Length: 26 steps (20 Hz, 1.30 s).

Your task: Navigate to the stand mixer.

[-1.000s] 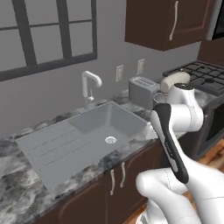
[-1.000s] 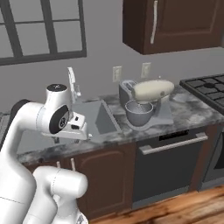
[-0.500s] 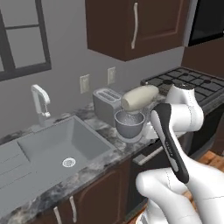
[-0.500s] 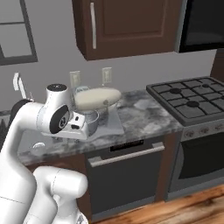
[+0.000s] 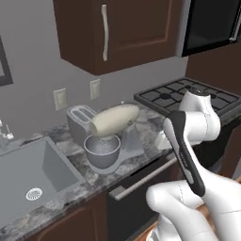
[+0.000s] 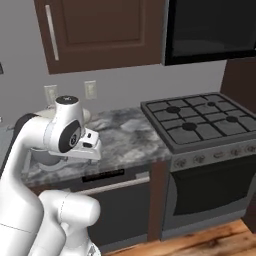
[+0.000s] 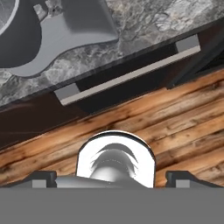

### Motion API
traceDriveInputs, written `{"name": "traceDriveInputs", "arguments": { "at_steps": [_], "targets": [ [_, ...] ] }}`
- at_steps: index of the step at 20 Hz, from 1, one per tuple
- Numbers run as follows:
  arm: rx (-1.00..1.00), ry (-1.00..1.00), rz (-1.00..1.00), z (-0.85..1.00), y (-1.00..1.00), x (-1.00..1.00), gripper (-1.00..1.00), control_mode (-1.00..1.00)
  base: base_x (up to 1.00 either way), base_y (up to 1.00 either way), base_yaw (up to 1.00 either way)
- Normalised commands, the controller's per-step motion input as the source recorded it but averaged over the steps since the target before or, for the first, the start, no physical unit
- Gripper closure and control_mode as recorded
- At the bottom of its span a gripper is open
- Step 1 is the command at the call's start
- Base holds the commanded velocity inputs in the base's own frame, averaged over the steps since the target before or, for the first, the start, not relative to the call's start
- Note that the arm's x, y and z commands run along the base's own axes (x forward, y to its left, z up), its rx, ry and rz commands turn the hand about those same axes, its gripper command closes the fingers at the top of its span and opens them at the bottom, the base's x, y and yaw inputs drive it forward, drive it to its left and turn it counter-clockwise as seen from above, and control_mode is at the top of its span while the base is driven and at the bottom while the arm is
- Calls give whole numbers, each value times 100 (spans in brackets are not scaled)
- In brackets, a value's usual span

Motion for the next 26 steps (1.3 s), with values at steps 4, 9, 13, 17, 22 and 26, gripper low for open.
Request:
{"name": "traceDriveInputs", "arguments": {
  "at_steps": [4,9,13,17,22,26],
  "targets": [
    [0,0,0,0,0,0,-100,100,29,-11,26],
    [0,0,0,0,0,0,-100,100,32,0,32],
    [0,0,0,0,0,0,-100,100,54,-8,34],
    [0,0,0,0,0,0,-100,100,66,-30,32],
    [0,0,0,0,0,0,-100,100,54,-34,30],
    [0,0,0,0,0,0,-100,100,36,-20,30]
  ]
}}
